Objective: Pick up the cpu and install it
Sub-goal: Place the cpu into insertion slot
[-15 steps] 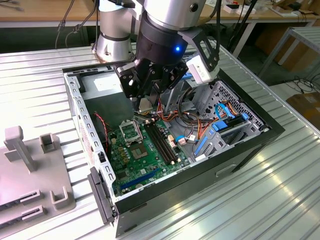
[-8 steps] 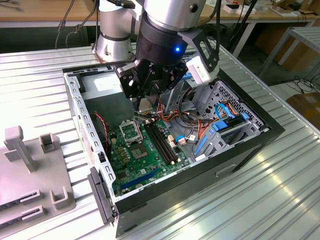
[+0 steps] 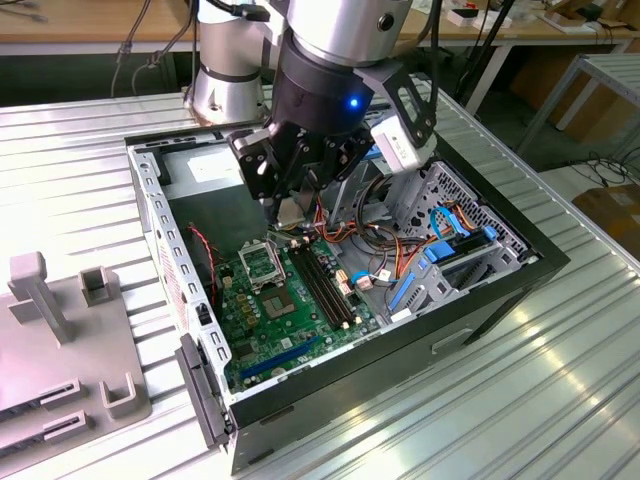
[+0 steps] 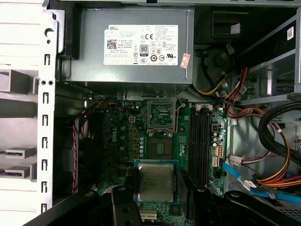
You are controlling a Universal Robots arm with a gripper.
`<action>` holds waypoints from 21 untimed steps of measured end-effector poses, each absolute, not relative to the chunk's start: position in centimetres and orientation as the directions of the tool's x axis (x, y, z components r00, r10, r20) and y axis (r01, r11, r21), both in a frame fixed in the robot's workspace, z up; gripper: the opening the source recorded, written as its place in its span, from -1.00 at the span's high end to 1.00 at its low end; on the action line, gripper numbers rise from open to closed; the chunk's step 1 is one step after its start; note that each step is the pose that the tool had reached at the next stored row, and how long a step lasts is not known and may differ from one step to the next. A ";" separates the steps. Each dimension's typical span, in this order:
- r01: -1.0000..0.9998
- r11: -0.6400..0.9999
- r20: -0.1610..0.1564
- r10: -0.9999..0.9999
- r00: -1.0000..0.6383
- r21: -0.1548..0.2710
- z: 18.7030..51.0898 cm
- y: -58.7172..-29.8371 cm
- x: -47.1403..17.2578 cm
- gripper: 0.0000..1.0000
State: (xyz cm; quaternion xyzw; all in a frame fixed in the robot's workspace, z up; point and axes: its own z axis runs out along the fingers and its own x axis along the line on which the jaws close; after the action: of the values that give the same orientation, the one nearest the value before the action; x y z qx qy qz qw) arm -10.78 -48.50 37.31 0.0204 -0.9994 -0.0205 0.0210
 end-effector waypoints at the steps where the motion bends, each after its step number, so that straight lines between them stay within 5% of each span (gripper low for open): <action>1: -0.040 0.998 0.041 -0.042 -0.998 0.042 37.2 -48.5 -10.8 0.09; 21: -0.040 0.998 0.041 -0.042 -0.998 0.042 35.8 -48.5 -10.8 0.09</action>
State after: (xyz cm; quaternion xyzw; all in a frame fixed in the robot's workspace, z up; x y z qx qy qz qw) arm -10.79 -48.49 35.84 0.0204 -0.9994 -0.0205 0.0210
